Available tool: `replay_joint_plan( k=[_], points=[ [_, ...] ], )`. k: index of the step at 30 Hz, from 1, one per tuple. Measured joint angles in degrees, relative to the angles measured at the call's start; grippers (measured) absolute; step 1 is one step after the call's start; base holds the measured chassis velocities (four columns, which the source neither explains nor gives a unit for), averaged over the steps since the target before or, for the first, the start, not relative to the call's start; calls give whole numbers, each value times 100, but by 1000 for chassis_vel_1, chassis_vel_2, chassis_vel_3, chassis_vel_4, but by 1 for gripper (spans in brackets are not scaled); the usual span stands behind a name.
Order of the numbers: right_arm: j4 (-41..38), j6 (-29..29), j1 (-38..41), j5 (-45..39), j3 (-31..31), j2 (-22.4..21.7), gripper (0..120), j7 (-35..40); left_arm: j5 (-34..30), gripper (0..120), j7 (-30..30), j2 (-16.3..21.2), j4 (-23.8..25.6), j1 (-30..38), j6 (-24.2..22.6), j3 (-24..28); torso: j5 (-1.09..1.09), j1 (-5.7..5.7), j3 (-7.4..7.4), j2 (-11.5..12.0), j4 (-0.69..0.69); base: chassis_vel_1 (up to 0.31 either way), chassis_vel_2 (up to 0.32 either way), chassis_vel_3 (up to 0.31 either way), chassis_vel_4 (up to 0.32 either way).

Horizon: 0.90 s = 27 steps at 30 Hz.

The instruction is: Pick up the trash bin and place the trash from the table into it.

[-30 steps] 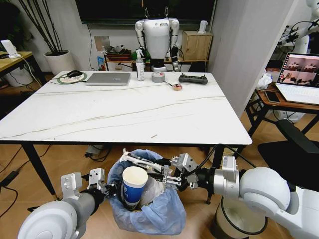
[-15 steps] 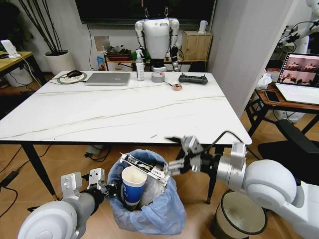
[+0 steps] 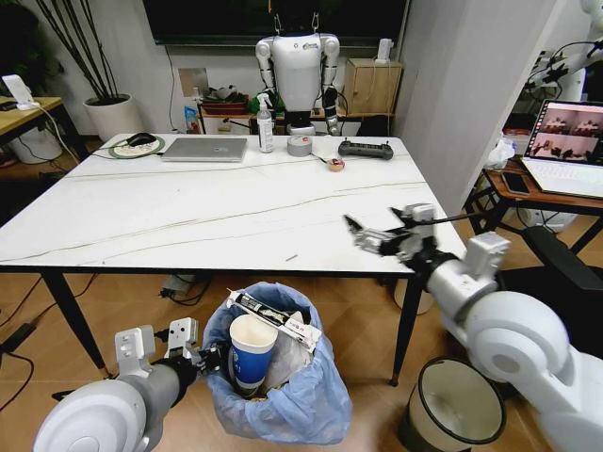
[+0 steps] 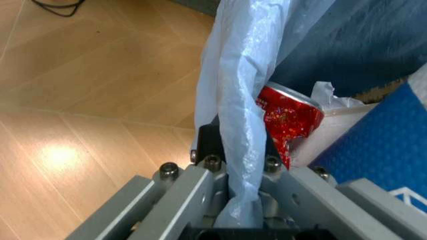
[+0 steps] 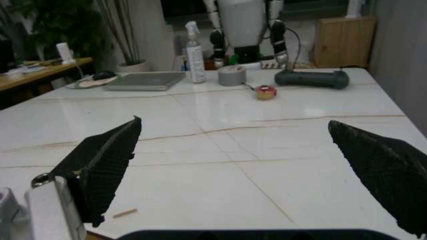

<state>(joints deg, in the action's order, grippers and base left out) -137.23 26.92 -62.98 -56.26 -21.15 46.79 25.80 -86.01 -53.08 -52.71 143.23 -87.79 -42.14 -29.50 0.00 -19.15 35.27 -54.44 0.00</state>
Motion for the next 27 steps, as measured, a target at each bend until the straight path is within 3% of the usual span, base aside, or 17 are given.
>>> replay_joint_plan(
  k=[6,11,27],
  points=[
    [-284,246,-1189,731,-990,697,100,52,0,0,0,0,0,0,0,0,-1,0,0,0,0,0,0,0,0],
    [-449,310,-1544,1007,-1244,988,100,-54,0,0,0,0,0,0,0,0,-1,0,0,0,0,0,0,0,0],
    [-445,314,-1645,1040,-1368,1042,100,-185,485,0,148,-307,0,-107,0,14,-1,0,1,0,1,0,0,0,0]
  ],
)
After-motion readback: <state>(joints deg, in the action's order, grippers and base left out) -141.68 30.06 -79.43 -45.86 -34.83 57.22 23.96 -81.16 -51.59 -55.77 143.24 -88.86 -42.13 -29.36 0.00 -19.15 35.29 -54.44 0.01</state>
